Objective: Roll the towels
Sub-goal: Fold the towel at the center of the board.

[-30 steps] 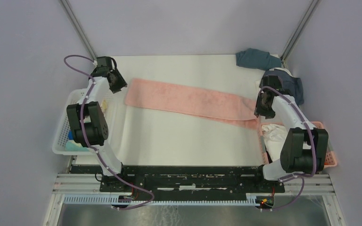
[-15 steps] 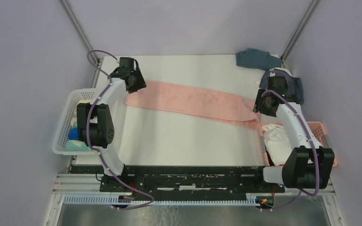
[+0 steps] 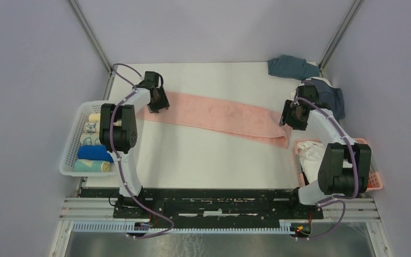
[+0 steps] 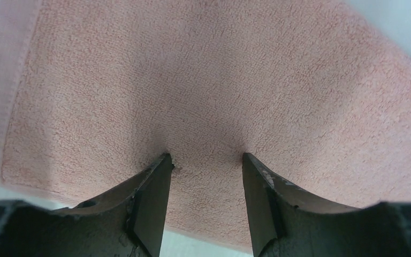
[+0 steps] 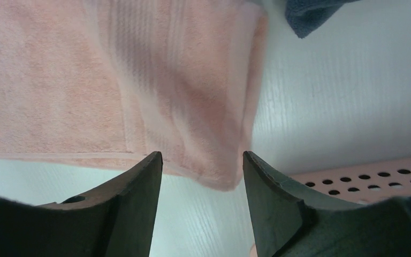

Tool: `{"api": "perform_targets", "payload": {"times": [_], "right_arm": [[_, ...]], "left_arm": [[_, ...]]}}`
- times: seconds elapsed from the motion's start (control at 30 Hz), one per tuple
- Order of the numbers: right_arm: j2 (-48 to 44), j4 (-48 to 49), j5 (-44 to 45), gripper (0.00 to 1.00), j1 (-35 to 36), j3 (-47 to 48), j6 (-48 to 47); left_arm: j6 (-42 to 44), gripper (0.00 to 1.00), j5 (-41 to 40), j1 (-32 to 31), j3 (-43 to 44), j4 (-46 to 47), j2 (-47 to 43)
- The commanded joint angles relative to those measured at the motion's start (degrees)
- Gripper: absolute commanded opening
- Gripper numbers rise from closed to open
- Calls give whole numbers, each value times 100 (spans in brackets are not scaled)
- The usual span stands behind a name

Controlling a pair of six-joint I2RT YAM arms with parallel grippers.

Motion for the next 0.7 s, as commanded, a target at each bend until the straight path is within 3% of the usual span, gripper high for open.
{"api": "perform_targets", "payload": {"times": [0.0, 0.27, 0.67], "right_arm": [[230, 506, -508, 65, -30, 137, 79], [711, 1011, -1114, 60, -240, 260, 467], [1355, 1583, -1588, 49, -425, 465, 746]], "left_arm": [[279, 59, -408, 602, 94, -98, 106], [328, 61, 51, 617, 191, 8, -86], [363, 66, 192, -684, 180, -50, -875]]}}
